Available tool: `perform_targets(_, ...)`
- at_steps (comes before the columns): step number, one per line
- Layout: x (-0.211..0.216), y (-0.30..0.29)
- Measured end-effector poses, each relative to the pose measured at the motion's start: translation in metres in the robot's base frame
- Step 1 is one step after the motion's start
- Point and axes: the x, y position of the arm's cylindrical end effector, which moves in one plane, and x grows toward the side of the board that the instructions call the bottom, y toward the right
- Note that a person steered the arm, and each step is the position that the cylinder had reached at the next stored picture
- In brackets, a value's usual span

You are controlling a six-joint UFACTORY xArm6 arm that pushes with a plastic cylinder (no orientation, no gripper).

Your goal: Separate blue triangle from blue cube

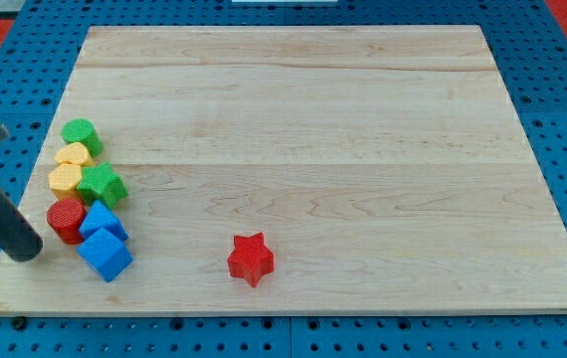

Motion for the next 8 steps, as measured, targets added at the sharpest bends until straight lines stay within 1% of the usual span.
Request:
perform_targets(1, 0.011, 0.036)
perform_targets(2, -0.015, 0.057)
perform_targets(3, -0.037, 0.058)
perform_targets(5, -0.078, 0.125)
perform_targets(6, -0.117, 0.151)
perform_targets(8, -0.200, 0.150)
